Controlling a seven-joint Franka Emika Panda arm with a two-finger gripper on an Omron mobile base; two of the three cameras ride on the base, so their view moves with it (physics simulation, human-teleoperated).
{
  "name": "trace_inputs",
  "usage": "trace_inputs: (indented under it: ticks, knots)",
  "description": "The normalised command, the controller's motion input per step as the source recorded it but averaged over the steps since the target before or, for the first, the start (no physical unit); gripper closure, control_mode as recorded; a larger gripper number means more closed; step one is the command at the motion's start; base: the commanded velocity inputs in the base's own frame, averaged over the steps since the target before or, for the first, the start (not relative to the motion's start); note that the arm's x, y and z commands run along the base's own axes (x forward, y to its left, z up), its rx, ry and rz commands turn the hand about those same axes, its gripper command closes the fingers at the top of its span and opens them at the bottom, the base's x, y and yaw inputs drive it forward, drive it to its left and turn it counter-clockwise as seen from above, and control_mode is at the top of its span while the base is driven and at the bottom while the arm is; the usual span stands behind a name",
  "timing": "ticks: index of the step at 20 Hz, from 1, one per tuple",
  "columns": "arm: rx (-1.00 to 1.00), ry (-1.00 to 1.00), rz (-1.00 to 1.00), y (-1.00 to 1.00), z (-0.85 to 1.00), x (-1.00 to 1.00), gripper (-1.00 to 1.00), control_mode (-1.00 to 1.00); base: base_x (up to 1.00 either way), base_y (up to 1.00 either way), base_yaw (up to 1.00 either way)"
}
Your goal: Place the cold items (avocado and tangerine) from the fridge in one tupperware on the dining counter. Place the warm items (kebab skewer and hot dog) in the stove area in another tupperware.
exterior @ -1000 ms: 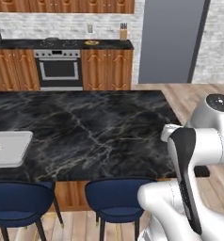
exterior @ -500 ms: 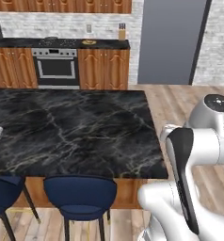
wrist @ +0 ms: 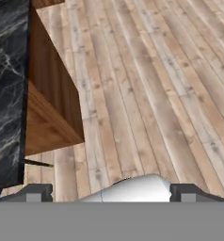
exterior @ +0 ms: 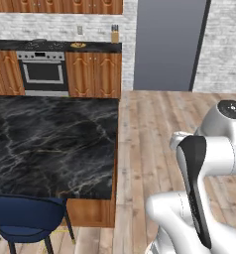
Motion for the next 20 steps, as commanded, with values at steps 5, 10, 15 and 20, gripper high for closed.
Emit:
trace_inputs:
  ticks: [5, 10, 15, 20]
  knots:
    - [0.0, 0.0, 0.0, 0.0, 0.0, 0.0, -1.0, 1.0, 0.99, -0.85, 0.2]
    - [0.0, 0.0, 0.0, 0.0, 0.0, 0.0, -1.0, 1.0, 1.0, -0.75, 0.25]
    - [0.0, 0.0, 0.0, 0.0, 0.0, 0.0, -1.0, 1.0, 1.0, -0.71, 0.29]
    - [0.0, 0.0, 0.0, 0.0, 0.0, 0.0, -1.0, 1.0, 1.0, -0.69, 0.31]
